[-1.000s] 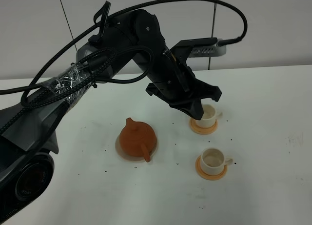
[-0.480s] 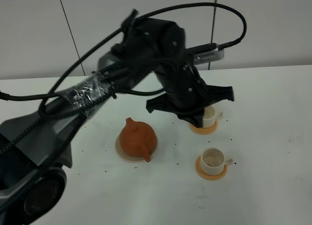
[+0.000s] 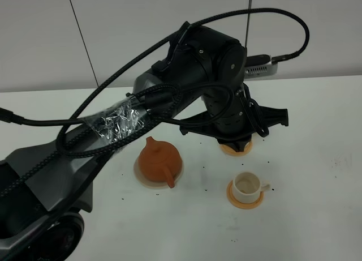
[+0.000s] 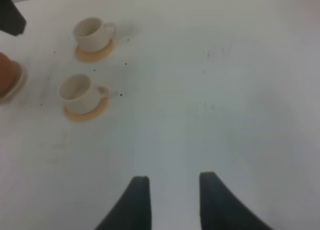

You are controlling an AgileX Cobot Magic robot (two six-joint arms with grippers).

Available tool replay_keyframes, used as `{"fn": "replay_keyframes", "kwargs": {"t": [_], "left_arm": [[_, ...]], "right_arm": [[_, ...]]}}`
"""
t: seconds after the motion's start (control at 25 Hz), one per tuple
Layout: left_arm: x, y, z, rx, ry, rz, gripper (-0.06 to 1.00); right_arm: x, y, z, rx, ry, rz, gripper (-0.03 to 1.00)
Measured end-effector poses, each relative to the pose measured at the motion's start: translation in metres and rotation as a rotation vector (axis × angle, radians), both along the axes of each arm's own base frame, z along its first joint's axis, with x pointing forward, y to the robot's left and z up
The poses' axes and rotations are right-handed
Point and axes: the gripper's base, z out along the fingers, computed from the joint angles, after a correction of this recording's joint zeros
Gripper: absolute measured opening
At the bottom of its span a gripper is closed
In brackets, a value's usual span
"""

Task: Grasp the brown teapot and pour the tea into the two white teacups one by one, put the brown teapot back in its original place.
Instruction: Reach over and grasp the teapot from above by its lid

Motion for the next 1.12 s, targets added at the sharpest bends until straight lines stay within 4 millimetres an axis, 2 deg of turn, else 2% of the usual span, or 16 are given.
{"fn": "replay_keyframes", "kwargs": {"t": [0.16,0.36,0.56,0.88,1.12], "left_arm": [[-0.005,-0.004,0.001,-0.032,0.029,0.004,0.05],[-0.032,-0.030,0.004,-0.162,0.163,-0.042,0.06],[-0.052,-0.046,0.005,-0.189,0.200,-0.088,0.06],[-0.050,-0.046,0.005,-0.184,0.177,-0.088,0.07],[-0.037,-0.040,0.005,-0.112,0.022,-0.092,0.08]], "right_arm": [[0.000,0.000,0.000,0.000,0.000,0.000,0.24],[0.000,0.000,0.000,0.000,0.000,0.000,0.24],[0.000,0.000,0.000,0.000,0.000,0.000,0.24],[0.000,0.000,0.000,0.000,0.000,0.000,0.24],[0.000,0.000,0.000,-0.001,0.000,0.000,0.24]]}}
